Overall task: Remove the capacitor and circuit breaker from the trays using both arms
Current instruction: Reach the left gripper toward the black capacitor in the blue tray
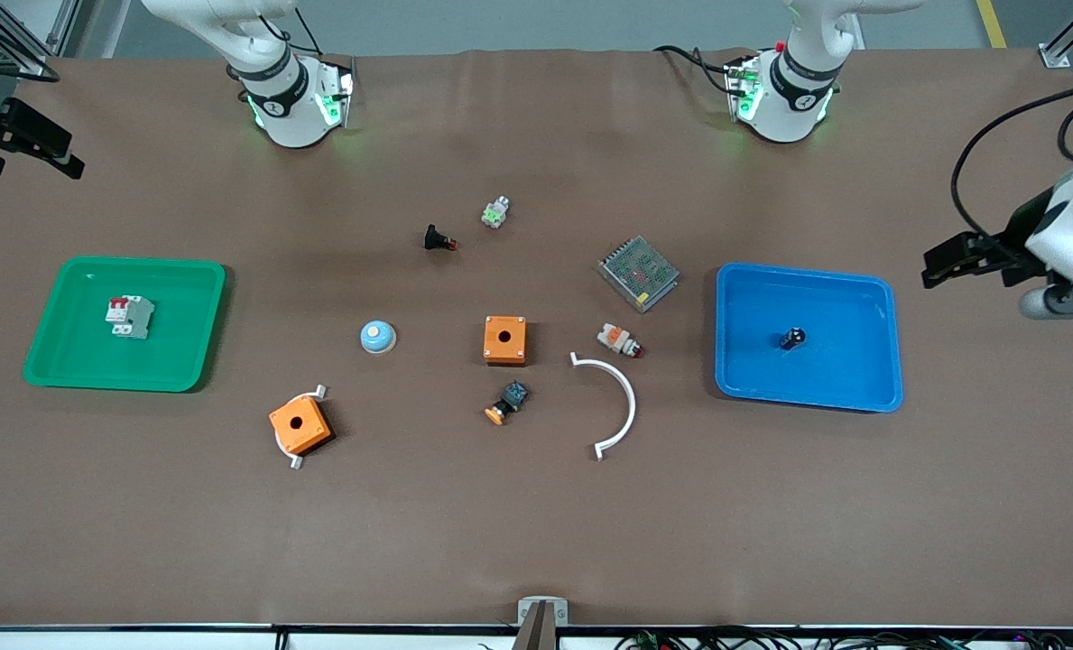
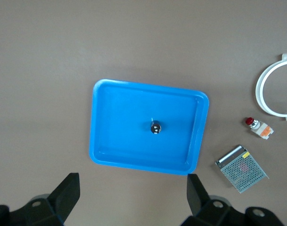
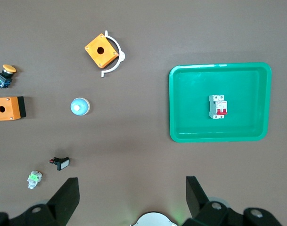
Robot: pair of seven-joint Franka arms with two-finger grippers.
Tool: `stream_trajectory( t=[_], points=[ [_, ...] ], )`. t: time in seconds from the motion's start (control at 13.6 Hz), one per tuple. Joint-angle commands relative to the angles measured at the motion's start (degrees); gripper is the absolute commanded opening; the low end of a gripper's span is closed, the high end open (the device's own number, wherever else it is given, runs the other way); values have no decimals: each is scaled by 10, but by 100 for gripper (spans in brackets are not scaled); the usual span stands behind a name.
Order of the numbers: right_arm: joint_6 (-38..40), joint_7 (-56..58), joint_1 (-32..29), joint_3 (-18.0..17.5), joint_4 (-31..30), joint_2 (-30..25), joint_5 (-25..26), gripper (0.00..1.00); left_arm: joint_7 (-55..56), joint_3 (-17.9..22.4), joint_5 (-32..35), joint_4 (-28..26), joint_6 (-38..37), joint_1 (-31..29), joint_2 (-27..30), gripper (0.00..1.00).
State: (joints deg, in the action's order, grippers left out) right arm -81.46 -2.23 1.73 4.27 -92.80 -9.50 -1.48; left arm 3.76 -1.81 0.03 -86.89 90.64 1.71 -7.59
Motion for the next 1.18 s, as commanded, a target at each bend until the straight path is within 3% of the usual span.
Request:
stream_trajectory(
  t=[0.0, 0.15, 0.44, 0.74, 0.96, 1.1],
  points=[
    [-3, -1, 3, -1, -12, -16, 7, 100, 0, -3, -8, -9, 0, 9, -30, 100],
    [-2, -1, 3, -1, -12, -15, 6, 100, 1, -9, -9, -27, 16, 13, -52, 100],
    [-1, -1, 3, -1, -10, -15, 7, 100, 27, -14, -9, -170, 155, 10, -35, 100],
    [-1, -8, -2, 1, -1, -10, 6, 100, 27, -14, -9, -279, 269, 5, -23, 100],
    [-1, 1, -20, 4, 16, 96, 0, 100, 30, -15, -9, -335, 329, 9, -24, 100],
    [-15, 60, -56, 4, 24, 125, 7, 100, 30, -15, -9, -368, 381, 11, -30, 100]
  ],
)
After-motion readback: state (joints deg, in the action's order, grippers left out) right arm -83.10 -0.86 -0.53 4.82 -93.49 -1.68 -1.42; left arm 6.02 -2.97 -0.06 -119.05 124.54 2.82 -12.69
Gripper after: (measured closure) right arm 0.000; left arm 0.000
